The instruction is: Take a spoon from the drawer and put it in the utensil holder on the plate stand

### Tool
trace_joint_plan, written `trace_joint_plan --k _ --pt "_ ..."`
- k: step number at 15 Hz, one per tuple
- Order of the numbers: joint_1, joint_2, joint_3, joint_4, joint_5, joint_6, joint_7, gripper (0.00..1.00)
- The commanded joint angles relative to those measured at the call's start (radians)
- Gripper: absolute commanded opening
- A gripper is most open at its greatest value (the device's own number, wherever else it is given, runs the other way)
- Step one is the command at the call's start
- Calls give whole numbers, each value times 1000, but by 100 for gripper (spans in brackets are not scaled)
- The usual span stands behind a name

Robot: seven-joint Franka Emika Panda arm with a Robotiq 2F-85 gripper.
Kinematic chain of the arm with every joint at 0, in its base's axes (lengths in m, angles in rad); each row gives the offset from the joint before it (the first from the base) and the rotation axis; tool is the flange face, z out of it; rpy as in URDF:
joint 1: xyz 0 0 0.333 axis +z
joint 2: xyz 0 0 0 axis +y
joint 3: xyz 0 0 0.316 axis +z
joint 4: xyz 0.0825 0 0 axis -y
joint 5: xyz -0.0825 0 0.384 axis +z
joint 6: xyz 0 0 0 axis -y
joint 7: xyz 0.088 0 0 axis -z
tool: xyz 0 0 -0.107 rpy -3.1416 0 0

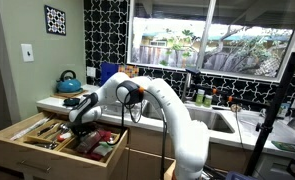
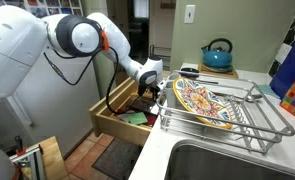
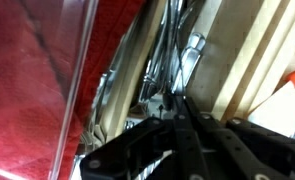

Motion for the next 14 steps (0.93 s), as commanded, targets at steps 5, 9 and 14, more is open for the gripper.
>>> trace_joint_plan --k 5,9,14 --pt "-50 -78 44 -11 36 -181 -15 1" --pt "-57 -107 33 -7 44 -269 10 1" --pt "-33 -179 3 -35 6 -309 72 1"
